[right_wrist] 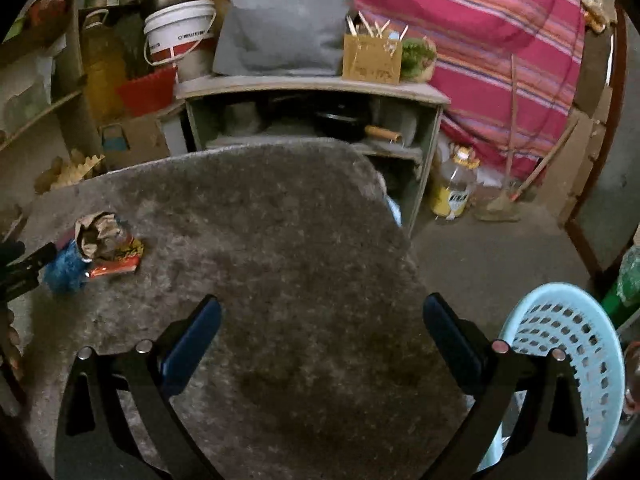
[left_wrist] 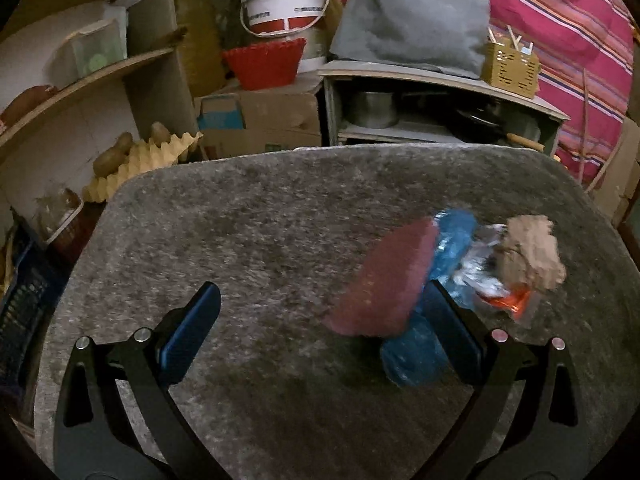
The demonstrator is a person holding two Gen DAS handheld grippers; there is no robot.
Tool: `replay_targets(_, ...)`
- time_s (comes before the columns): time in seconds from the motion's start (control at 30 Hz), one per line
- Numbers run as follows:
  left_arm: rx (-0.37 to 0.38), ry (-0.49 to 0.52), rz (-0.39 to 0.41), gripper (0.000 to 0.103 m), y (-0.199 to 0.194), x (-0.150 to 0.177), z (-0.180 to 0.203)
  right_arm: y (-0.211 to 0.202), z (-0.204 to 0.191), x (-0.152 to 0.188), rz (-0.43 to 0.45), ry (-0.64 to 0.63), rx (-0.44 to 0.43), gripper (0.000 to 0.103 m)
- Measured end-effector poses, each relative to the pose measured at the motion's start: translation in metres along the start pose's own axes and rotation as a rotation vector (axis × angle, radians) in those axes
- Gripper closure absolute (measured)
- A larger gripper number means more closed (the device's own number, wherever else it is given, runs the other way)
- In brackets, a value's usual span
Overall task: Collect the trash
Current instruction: 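Return both tools to the table and grasp the second maroon pad with the left tool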
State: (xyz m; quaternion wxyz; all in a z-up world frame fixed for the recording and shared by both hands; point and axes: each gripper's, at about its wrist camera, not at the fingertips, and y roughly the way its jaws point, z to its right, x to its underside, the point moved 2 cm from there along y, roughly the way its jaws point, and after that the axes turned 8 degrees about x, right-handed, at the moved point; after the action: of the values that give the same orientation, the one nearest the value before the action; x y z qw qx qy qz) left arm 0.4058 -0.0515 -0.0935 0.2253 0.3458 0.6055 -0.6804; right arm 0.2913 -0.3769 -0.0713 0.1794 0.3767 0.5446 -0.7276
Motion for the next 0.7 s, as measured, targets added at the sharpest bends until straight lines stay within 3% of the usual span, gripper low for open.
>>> replay_targets(0.27,0.033,0.062,0.004,0.006,0.002,0.005,0.011,0.018,0.003,-0.001,-0.065,0.096,-0.065,0.004)
replay_targets(0.43,0.025,0.096,0.008,0.006,0.000,0.007,0.018,0.023,-0.012,0.001,-0.068,0.078,-0.064,0.004)
replay_targets(0.53,0.060,0.083,-0.005,0.006,0.003,0.009,0.015,0.025,-0.022,0.001,-0.075,0.063,-0.071,0.004)
replay_targets(0.63,0.080,0.077,-0.013,0.016,0.005,0.008,0.013,0.028,-0.032,0.001,-0.078,0.040,-0.071,0.004)
replay_targets(0.7,0.125,0.071,-0.034,0.031,0.009,0.009,0.011,0.028,-0.038,0.001,-0.078,0.030,-0.074,0.004)
